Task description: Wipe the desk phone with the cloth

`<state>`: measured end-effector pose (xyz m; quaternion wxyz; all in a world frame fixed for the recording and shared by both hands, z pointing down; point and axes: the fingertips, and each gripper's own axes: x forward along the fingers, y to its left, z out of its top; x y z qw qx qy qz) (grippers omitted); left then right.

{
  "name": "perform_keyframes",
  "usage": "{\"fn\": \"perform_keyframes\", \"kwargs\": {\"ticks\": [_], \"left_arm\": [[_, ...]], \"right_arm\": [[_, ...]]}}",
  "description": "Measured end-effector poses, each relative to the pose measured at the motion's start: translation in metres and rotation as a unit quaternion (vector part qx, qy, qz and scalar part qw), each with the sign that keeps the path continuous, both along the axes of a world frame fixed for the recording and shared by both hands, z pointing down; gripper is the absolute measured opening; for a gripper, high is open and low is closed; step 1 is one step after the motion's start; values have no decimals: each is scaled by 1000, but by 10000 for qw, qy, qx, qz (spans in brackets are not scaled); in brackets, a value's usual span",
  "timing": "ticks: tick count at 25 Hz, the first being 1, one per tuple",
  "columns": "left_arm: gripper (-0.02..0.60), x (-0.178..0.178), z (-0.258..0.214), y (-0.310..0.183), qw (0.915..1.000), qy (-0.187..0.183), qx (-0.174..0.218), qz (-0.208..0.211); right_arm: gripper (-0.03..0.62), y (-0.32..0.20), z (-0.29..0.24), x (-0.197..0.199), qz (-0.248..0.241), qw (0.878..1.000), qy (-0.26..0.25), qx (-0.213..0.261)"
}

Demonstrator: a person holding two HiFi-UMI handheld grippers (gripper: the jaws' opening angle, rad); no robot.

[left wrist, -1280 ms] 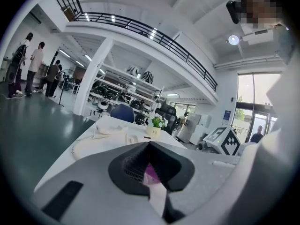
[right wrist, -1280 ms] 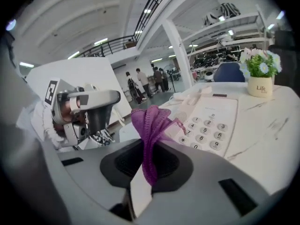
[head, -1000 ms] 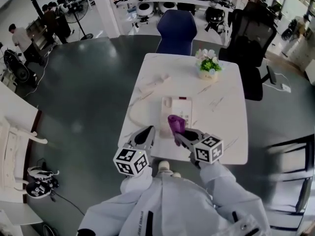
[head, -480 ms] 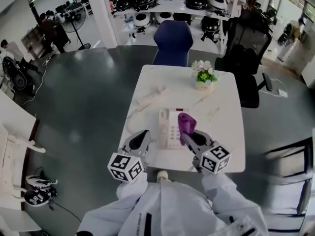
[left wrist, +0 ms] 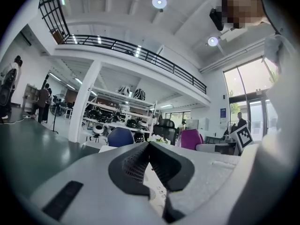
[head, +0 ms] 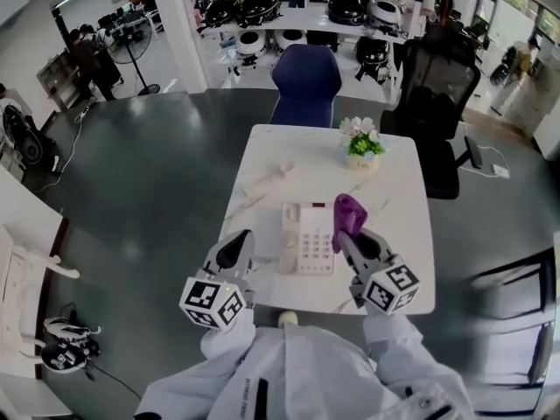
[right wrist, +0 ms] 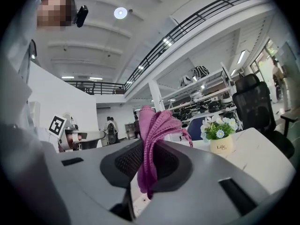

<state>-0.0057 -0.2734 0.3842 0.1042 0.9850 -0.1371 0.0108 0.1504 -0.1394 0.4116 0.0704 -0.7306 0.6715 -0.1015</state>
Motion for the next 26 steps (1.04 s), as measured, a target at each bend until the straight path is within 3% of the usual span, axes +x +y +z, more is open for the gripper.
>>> {"fn": "perform_keyframes", "kwargs": {"ticks": [26], "left_arm": [[-2, -1, 0, -24, 9997, -76, 156, -189]], "right_arm": [[37, 0, 3, 29, 485, 9986, 203, -24]]}}
